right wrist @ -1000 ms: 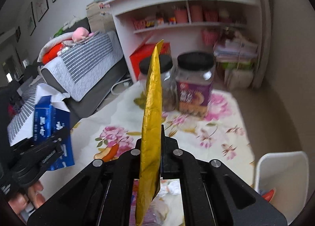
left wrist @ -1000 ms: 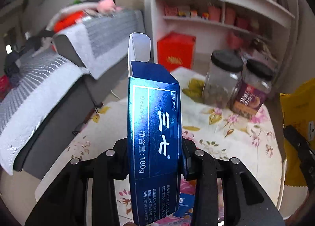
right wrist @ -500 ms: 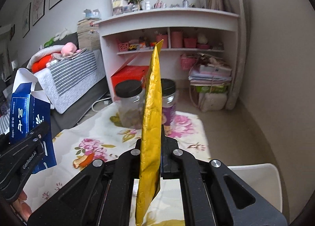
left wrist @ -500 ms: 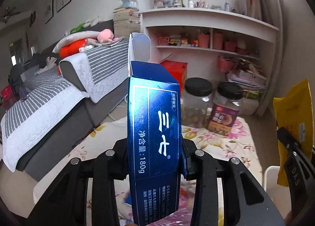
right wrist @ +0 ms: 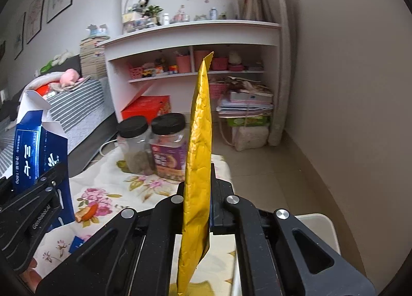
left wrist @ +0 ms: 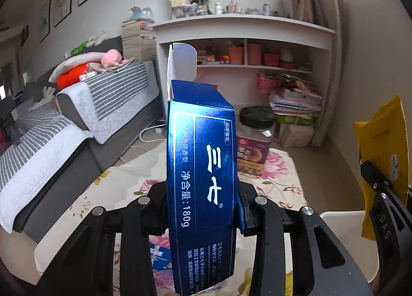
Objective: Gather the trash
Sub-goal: 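Lift the blue box with left gripper while right gripper lifts the yellow packet, then open right gripper over the white bin dropping the packet while left gripper drops the blue box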
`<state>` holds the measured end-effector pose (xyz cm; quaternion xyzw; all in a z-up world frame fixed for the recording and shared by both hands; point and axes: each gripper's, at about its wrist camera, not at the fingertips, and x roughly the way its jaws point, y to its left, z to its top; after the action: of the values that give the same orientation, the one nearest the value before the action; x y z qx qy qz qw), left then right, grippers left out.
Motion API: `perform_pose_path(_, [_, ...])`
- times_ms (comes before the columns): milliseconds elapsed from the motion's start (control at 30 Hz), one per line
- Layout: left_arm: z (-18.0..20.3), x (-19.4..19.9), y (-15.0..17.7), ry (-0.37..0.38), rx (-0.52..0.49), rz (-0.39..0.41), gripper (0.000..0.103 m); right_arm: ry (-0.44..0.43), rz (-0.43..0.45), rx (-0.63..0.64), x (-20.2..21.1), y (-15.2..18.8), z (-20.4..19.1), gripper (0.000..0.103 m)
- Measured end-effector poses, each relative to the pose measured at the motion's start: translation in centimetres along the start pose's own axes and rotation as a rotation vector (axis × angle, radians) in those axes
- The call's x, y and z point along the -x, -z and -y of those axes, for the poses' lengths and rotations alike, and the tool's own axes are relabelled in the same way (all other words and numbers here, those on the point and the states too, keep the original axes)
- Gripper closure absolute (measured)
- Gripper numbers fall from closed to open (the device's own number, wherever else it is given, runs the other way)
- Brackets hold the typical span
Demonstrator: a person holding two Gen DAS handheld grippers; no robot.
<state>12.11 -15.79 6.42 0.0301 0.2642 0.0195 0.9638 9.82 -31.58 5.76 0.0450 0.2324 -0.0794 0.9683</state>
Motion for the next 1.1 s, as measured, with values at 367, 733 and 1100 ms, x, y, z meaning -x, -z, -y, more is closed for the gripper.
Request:
perform_pose_path(367, [5.0,0.7,0.2,0.065,-0.061,0.005,0.065,0.098,-0.048,-0.066,0.1,0.6,5.9,0.1])
perform_pose_path(733, [11.0,0.8,0.5,0.143,-0.132,-0.008,0.065,0.21,-0.114,-0.22,0.3,1.3,12.3,0.058])
perform_pose_path(1100, [16.1,0.9,0.7,0.222,-0.2,-0.021,0.065,0.339,-0.061,-0.374,2.3,1.1,17.6,0.033])
